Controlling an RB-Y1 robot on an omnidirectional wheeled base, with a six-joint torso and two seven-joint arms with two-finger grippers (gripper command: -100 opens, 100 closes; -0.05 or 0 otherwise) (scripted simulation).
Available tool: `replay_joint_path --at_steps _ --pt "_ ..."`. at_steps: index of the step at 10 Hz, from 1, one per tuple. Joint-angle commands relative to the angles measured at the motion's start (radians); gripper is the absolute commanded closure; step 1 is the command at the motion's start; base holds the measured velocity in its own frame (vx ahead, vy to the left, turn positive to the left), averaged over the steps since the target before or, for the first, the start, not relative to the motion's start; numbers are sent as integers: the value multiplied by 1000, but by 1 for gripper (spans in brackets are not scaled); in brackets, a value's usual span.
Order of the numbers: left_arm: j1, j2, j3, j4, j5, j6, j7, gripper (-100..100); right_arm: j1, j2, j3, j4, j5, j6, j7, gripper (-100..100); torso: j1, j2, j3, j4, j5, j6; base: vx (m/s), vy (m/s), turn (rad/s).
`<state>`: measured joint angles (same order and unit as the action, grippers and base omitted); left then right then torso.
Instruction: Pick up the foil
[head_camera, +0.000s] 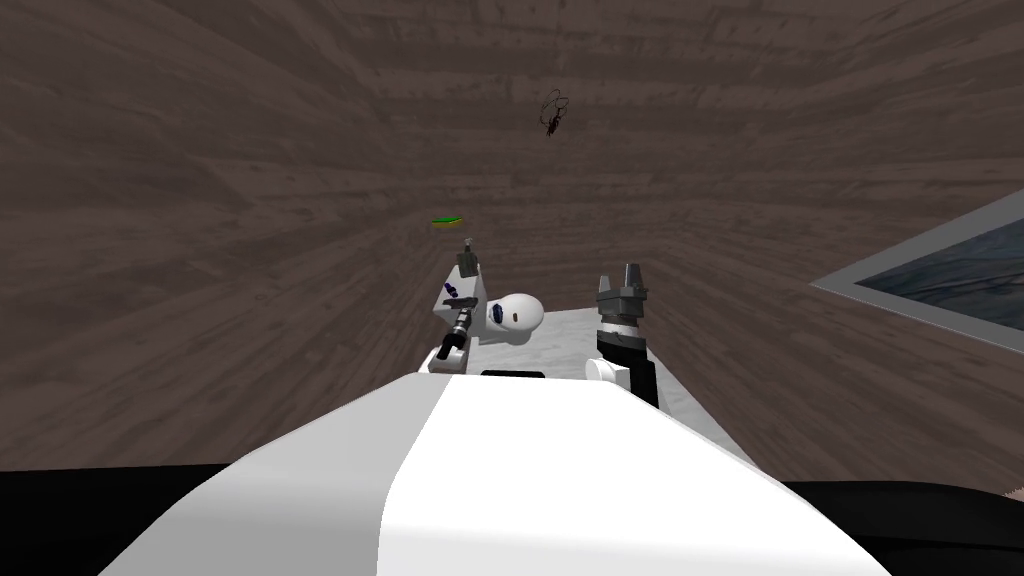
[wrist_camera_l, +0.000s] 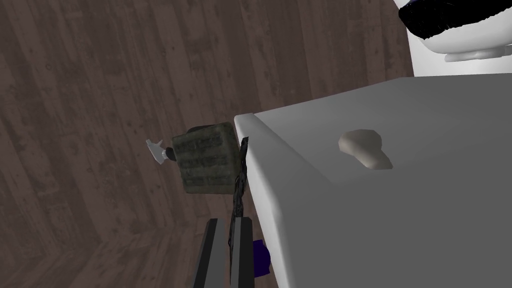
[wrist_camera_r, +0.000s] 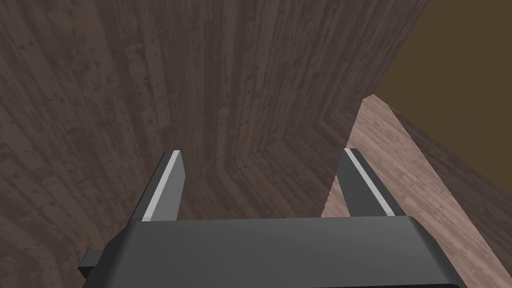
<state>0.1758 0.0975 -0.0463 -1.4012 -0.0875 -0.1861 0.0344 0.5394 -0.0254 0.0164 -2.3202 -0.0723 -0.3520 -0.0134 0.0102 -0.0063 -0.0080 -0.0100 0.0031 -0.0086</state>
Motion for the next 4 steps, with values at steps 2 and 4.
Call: replay_joint_path --at_steps 2,4 --pt "64 1 3 -80 -11 11 8 100 0 0 0 0 0 0 0 0 0 0 0 0 0 0 32 -1 -82" --pt "50 -4 4 -62 -12 12 3 0 0 0 0 0 0 0 0 0 0 0 0 0 1 0 6 0 -3"
